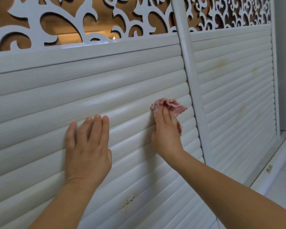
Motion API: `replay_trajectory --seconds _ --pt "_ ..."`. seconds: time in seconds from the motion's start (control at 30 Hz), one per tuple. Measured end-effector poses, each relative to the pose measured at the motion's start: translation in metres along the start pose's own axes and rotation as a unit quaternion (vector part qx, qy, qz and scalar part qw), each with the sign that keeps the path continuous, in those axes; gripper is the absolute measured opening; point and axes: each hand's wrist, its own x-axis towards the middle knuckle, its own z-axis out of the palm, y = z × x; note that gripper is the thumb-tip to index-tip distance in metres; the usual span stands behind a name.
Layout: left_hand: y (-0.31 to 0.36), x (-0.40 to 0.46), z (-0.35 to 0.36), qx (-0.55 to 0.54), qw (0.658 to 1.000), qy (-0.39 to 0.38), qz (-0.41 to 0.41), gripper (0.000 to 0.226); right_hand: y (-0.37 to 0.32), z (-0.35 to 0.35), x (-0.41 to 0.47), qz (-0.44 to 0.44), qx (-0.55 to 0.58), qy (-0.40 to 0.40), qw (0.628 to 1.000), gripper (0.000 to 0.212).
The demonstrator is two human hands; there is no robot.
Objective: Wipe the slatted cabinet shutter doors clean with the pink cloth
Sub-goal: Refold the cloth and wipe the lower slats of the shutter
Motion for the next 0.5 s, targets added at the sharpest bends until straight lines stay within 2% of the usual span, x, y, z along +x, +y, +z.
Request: replay_trajectory --seconds 0.07,0.17,0.23,0.3,0.37,0.4,0.47,0.5 --pt "-0.001 0.000 0.000 -0.003 1.000 0.002 0.000 0.061 0.005 -0.007 -0.001 -0.028 0.011 -0.008 1.000 0.073" --pt "-0.001 -0.001 0.000 -0.001 1.000 0.003 0.000 0.062 0.015 -0.025 0.005 -0.009 0.117 0.046 0.992 0.049" --pt "-0.002 -0.001 0.000 -0.001 1.000 0.007 0.001 0.061 0.022 -0.036 0.012 0.001 0.132 0.055 0.990 0.057" --pt "-0.002 -0.001 0.000 0.001 1.000 0.013 0.003 0.061 0.027 -0.041 0.022 0.008 0.103 0.028 0.994 0.064" --pt "-0.001 0.000 0.000 0.005 1.000 0.014 0.006 0.061 0.034 -0.040 0.033 0.025 0.125 0.014 0.992 0.043" --pt "-0.001 0.000 0.000 0.006 1.000 0.014 0.008 0.061 0.036 -0.039 0.035 0.028 0.131 0.034 0.990 0.031" --pt "-0.002 -0.001 0.000 0.008 1.000 0.010 0.009 0.061 0.037 -0.039 0.036 -0.009 0.009 0.126 0.992 0.018" --pt "-0.002 -0.001 0.000 0.008 1.000 0.008 0.010 0.061 0.040 -0.038 0.036 -0.038 -0.048 0.155 0.986 0.018"
